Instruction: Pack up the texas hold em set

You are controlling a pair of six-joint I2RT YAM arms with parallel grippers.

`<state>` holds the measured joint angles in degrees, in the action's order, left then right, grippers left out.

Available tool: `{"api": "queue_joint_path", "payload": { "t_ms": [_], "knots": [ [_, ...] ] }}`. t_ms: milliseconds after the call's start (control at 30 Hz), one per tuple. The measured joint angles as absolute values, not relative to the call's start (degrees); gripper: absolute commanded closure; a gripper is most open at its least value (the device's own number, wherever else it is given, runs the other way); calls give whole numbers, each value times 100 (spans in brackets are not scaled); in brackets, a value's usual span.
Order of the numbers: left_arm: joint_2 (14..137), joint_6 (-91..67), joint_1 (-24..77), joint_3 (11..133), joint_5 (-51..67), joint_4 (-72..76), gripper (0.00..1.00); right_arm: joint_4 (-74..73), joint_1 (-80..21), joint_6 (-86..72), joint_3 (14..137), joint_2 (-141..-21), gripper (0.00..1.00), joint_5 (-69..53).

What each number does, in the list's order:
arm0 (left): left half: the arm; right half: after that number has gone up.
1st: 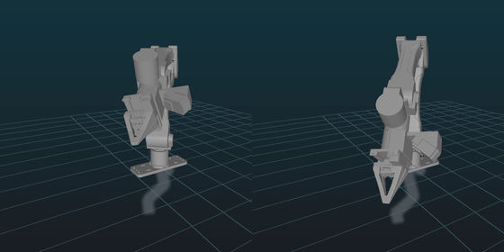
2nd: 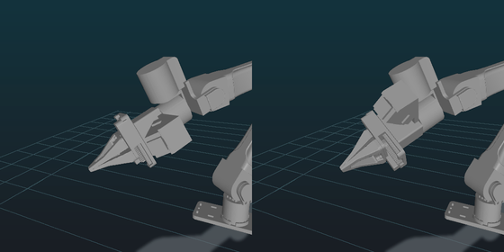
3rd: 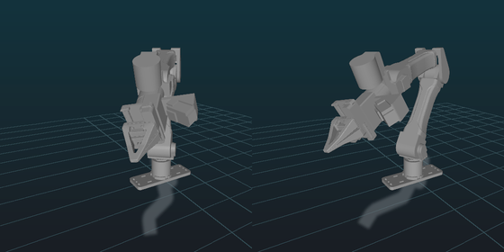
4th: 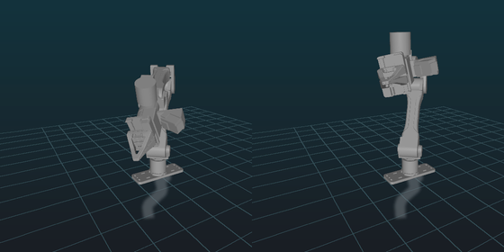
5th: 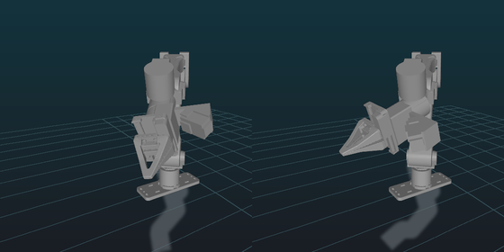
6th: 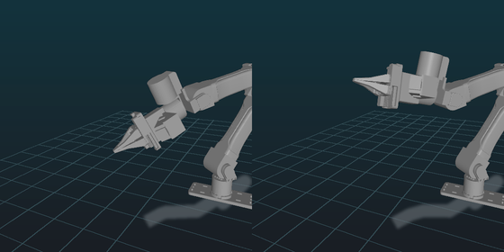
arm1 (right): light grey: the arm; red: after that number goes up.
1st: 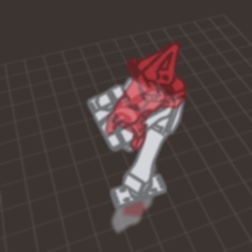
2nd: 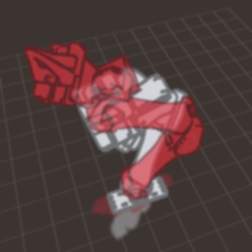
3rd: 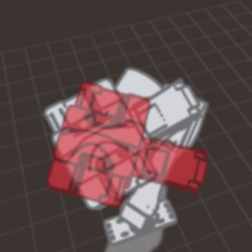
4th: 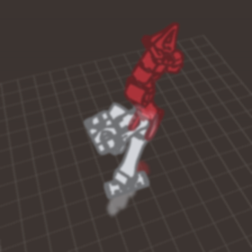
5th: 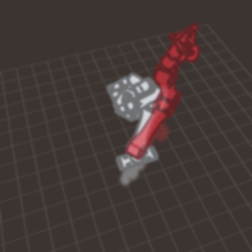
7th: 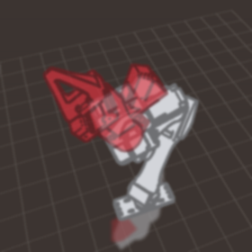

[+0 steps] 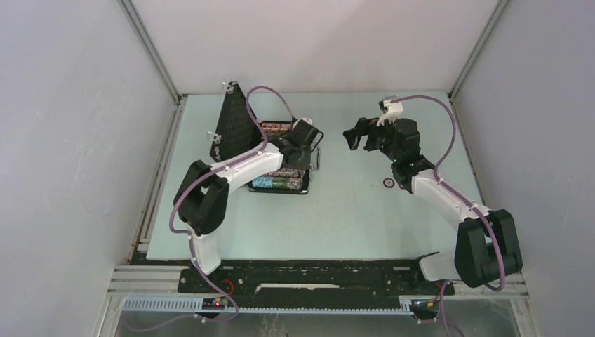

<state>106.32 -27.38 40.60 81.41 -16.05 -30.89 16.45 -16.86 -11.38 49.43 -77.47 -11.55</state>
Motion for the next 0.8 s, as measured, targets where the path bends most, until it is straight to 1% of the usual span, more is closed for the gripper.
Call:
{"api": "queue_joint_path", "payload": {
  "t_ms": [233, 333, 400, 533, 733, 800],
  "knots": [
    [10916, -2740, 4060, 8479, -1647, -3404, 100, 1702, -1686, -1118, 4943, -7808, 3, -1278],
    [11010, -2742, 4060, 8576, -1684, -3511, 93, 1706, -1686, -1118, 4943, -7817, 3, -1321],
    [11037, -2744, 4060, 8595, -1717, -3568, 91, 1715, -1686, -1120, 4943, -7819, 3, -1345],
    [11037, -2746, 4060, 8595, -1752, -3642, 79, 1745, -1686, -1120, 4943, -7826, 3, -1382],
    [11037, -2729, 4060, 8595, -1772, -3667, 56, 1817, -1684, -1120, 4943, -7861, 3, -1415],
    [11037, -2740, 4066, 8595, -1782, -3669, 53, 1828, -1684, -1120, 4943, -7870, 3, -1422]
  ]
}}
